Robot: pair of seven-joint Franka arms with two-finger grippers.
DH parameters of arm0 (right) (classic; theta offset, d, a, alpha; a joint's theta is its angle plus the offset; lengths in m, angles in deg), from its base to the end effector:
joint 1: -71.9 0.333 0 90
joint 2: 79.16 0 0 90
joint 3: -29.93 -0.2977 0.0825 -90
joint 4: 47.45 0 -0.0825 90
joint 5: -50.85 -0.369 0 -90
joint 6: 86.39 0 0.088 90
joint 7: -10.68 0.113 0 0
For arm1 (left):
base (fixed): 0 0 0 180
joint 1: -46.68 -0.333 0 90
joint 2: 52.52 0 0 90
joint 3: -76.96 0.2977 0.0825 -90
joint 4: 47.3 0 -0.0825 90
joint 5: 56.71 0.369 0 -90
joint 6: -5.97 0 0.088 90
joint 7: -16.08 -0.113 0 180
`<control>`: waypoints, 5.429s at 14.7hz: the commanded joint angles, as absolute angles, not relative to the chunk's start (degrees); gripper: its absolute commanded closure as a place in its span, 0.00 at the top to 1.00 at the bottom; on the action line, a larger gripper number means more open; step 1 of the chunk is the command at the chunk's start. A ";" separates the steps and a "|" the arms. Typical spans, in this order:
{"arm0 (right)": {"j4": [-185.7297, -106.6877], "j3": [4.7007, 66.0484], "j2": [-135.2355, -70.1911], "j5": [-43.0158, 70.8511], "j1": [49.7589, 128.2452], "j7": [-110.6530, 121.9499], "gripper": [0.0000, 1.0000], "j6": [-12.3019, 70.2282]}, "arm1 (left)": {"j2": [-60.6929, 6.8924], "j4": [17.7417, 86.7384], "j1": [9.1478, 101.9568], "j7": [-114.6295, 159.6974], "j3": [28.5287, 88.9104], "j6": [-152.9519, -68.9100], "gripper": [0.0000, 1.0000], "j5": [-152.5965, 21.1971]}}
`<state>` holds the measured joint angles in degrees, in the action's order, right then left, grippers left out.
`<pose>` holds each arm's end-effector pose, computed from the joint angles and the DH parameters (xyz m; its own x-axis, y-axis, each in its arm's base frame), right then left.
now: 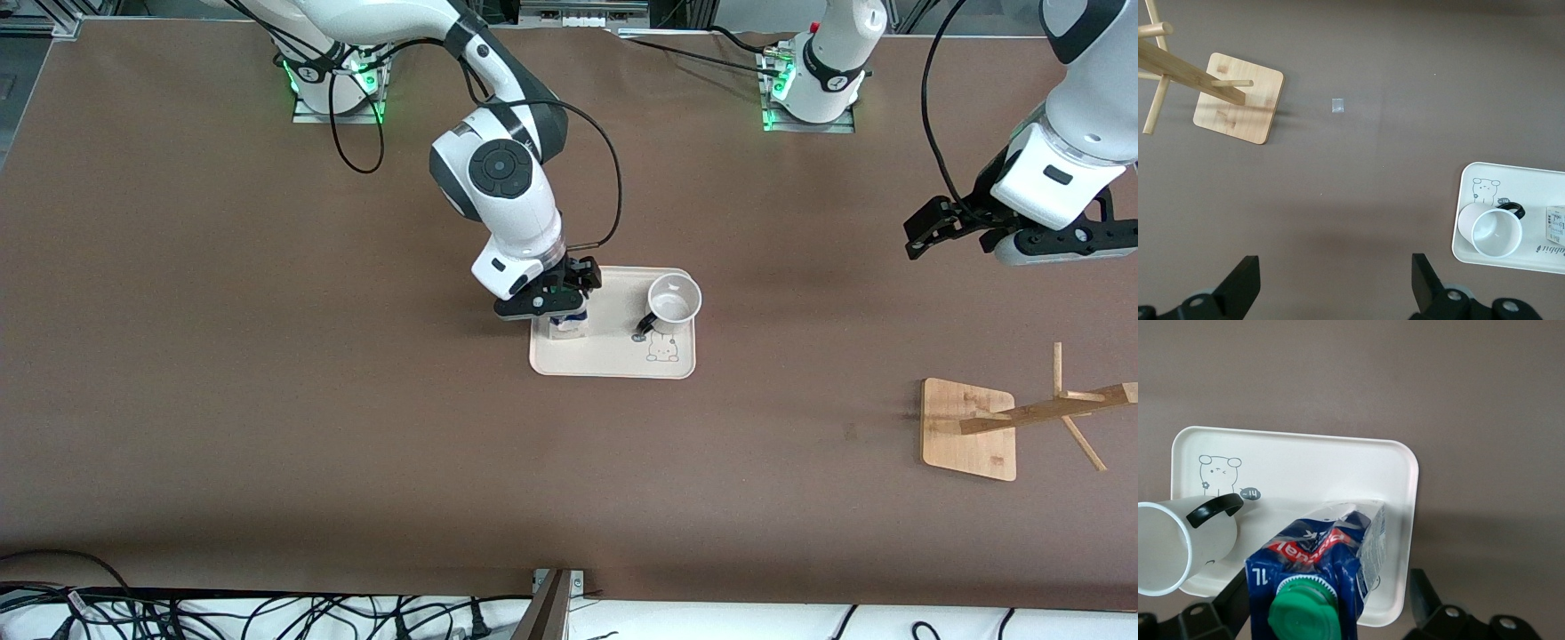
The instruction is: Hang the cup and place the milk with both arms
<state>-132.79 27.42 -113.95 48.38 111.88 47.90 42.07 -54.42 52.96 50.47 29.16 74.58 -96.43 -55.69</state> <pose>0.5198 0.4712 0.3179 0.9956 0.0525 0.0771 0.0627 -0.9886 -0.1367 0.5424 -0.0573 0.5547 0.9905 0.1167 0.0729 0.1172 -0.9931 -0.0026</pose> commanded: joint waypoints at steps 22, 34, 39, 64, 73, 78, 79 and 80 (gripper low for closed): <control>-132.71 28.17 -114.14 49.09 112.51 44.08 0.37 41.40 | -53.49 50.70 50.63 28.39 74.14 -95.55 1.00 -54.86; -132.79 32.63 -97.28 54.97 112.33 44.17 0.37 19.01 | -45.32 46.84 51.95 28.30 70.63 -96.07 1.00 -54.51; -132.62 48.18 -90.42 54.29 112.25 29.16 0.37 8.63 | -41.73 48.06 53.88 27.86 69.05 -96.25 1.00 -54.51; -158.88 72.38 -88.65 41.36 112.68 3.12 0.37 25.12 | -25.45 64.68 69.79 27.86 62.10 -130.44 0.00 -46.61; -166.36 72.11 -89.09 41.36 113.65 3.12 0.37 35.41 | -33.79 61.95 65.24 28.30 66.32 -125.26 0.00 -47.39; -167.95 72.02 -89.09 41.36 113.65 2.33 0.37 38.23 | -42.22 59.67 53.13 28.56 66.41 -119.19 0.00 -51.24; -168.04 71.94 -89.18 41.36 113.65 2.33 0.38 38.50 | -44.15 59.49 49.61 28.13 66.41 -117.88 0.00 -51.52; -168.65 71.94 -89.18 41.36 113.65 2.33 0.38 39.28 | -45.48 58.97 47.58 28.12 66.41 -115.96 0.00 -51.61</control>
<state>-166.98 71.77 -90.18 41.63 113.15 3.34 37.34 -41.59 59.14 52.54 28.94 67.01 -119.42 -49.88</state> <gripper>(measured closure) 0.621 0.930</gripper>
